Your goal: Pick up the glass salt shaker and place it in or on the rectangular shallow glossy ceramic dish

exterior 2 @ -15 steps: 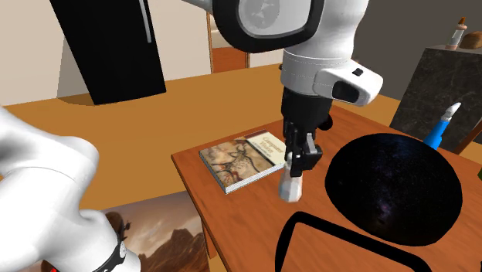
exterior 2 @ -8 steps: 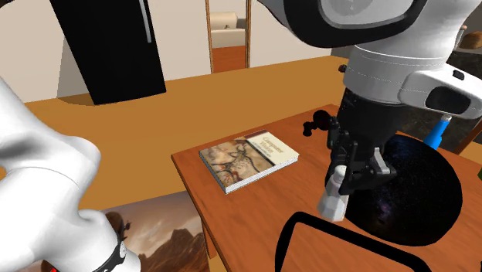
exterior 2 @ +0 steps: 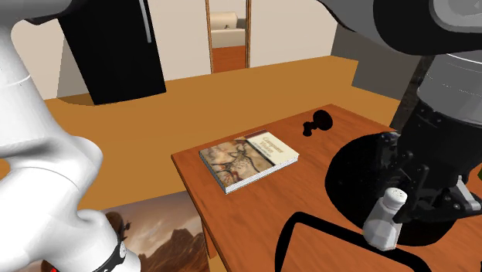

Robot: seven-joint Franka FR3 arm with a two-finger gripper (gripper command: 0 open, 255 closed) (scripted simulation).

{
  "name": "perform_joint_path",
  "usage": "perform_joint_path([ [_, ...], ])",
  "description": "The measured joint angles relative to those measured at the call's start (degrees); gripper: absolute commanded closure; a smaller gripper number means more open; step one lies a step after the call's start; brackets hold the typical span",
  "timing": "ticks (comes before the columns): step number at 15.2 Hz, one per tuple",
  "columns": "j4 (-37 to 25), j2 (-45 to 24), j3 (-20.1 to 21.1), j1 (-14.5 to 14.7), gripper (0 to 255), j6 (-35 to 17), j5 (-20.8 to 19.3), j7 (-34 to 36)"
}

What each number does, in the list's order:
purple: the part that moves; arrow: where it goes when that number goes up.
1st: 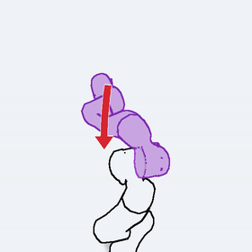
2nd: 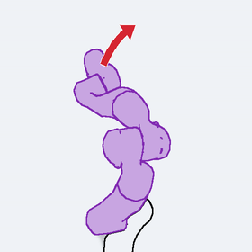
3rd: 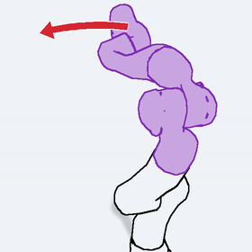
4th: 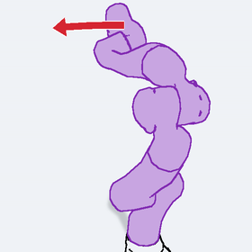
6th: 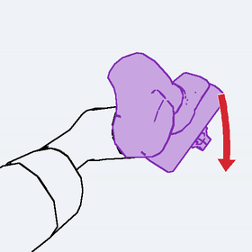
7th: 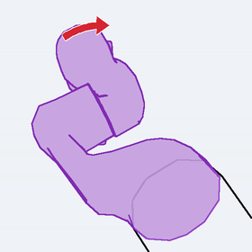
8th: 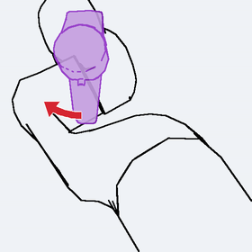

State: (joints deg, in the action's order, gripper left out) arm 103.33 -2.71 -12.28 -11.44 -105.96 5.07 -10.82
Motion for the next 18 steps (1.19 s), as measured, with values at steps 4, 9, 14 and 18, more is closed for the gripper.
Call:
perform_joint_path([
  [4, 2.0, -0.7, -0.1, -0.1, 255, -2.7, 0.2, -0.6],
  [9, 5.1, -1.5, -0.1, -0.2, 255, -6.5, 0.5, -1.0],
  [14, 7.7, -2.6, 0.0, -0.2, 255, -10.2, 1.0, -1.5],
  [18, 9.5, -3.5, 0.0, -0.2, 255, -12.8, 1.3, -1.8],
])
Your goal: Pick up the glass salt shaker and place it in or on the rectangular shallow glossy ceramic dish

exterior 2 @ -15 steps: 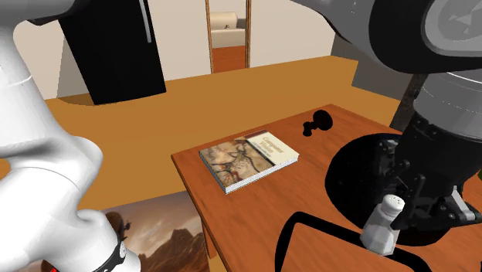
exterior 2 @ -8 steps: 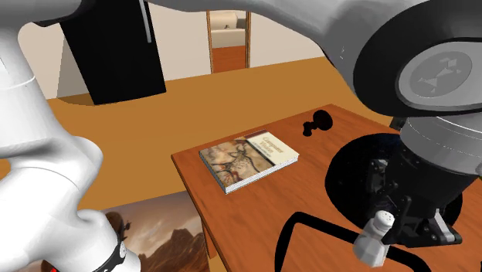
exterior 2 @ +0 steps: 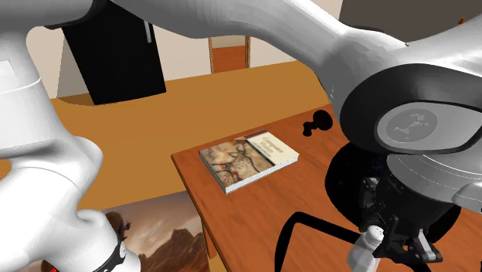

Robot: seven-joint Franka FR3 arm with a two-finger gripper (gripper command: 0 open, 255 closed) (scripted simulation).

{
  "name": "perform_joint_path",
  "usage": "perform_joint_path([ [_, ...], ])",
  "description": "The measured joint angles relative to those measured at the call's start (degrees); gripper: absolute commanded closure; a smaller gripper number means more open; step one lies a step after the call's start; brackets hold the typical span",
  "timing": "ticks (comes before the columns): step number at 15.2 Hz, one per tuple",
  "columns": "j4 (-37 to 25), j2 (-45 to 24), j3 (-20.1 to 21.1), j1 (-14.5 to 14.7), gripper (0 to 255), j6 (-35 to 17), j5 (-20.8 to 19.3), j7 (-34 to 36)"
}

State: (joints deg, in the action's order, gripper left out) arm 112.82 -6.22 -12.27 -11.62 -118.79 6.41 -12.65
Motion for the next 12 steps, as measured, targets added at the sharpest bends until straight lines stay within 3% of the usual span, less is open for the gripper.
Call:
perform_joint_path([
  [6, 0.3, -0.2, 0.0, 0.0, 255, -0.5, 0.1, 0.0],
  [7, 0.3, -0.2, 0.0, 0.0, 0, -0.5, 0.1, 0.0],
  [12, 0.3, -0.2, 0.0, 0.0, 0, -0.5, 0.1, 0.0],
])
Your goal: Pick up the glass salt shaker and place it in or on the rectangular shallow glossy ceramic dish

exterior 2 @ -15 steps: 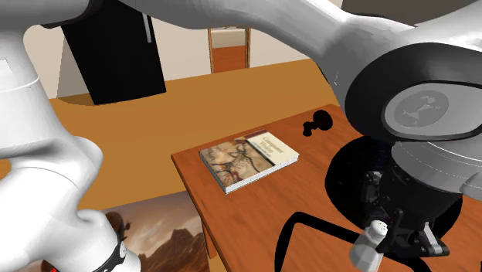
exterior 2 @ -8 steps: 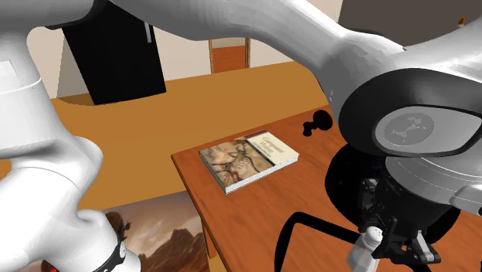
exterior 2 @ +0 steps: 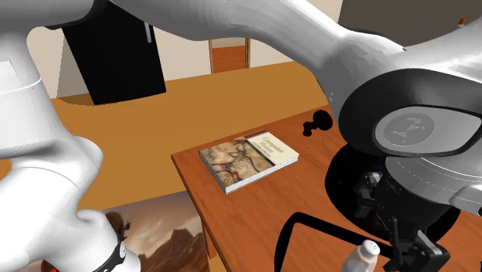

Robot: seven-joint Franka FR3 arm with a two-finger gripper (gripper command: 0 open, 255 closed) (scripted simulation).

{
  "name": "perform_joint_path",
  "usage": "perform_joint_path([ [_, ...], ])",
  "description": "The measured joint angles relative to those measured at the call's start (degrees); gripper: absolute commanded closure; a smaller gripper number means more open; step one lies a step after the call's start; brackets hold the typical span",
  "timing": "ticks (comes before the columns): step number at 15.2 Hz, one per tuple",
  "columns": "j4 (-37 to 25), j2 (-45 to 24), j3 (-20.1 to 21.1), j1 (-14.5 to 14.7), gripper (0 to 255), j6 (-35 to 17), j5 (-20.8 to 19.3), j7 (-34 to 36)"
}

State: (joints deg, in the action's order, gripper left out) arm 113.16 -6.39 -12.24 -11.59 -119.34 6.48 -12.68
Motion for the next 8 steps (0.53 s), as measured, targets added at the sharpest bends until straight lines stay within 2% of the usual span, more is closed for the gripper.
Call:
perform_joint_path([
  [2, -0.7, 0.3, 0.0, 0.0, 0, 0.9, -0.1, 0.1],
  [6, -4.4, 1.9, -0.2, -0.1, 0, 6.2, -0.7, 0.5],
  [8, -4.7, 2.1, -0.3, -0.2, 0, 6.7, -0.8, 0.5],
])
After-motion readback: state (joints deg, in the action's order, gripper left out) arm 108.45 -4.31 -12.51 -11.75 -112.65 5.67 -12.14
